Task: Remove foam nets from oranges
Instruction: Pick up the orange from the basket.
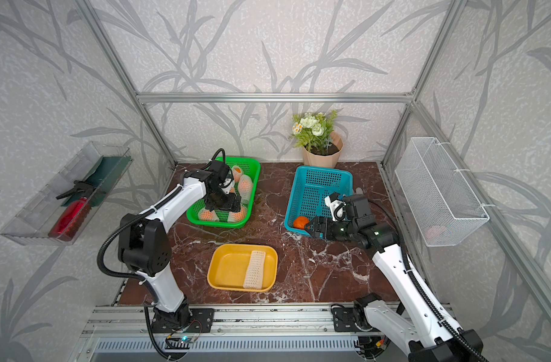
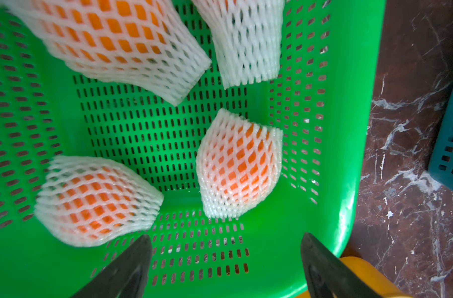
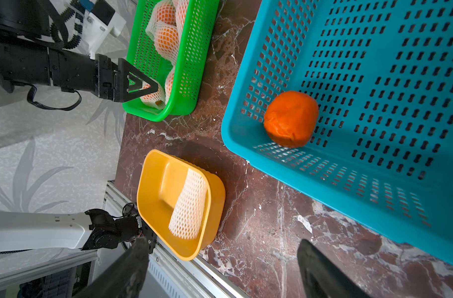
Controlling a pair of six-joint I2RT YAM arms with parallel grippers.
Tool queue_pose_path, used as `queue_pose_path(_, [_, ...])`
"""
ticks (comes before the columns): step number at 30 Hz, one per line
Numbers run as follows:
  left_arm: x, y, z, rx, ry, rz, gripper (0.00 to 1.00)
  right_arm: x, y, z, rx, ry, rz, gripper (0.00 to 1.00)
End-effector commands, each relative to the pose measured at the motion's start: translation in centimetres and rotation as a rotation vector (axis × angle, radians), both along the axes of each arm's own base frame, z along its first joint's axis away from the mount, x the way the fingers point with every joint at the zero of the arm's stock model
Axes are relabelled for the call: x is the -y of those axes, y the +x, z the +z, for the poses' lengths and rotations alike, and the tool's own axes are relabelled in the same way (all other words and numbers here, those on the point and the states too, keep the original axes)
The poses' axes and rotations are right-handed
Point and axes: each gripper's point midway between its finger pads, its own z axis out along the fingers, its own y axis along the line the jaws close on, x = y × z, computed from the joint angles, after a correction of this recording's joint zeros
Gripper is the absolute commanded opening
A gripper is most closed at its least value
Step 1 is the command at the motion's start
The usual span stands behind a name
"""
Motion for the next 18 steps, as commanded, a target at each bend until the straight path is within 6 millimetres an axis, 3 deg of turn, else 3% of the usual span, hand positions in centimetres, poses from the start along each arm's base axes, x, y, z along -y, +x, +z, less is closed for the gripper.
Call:
queue_pose_path(1, [0.6, 0.6, 0.0, -0.013, -0.048, -0.031, 0.87, 0.3, -1.0, -0.2, -0.018, -0.010, -0.005, 0.92])
queue_pose_path(18, [2.3, 2.8, -4.8, -0.092, -0.139, -0.026, 0.84, 1.3, -2.5, -0.1, -0.018, -0.018, -0.045, 0.92])
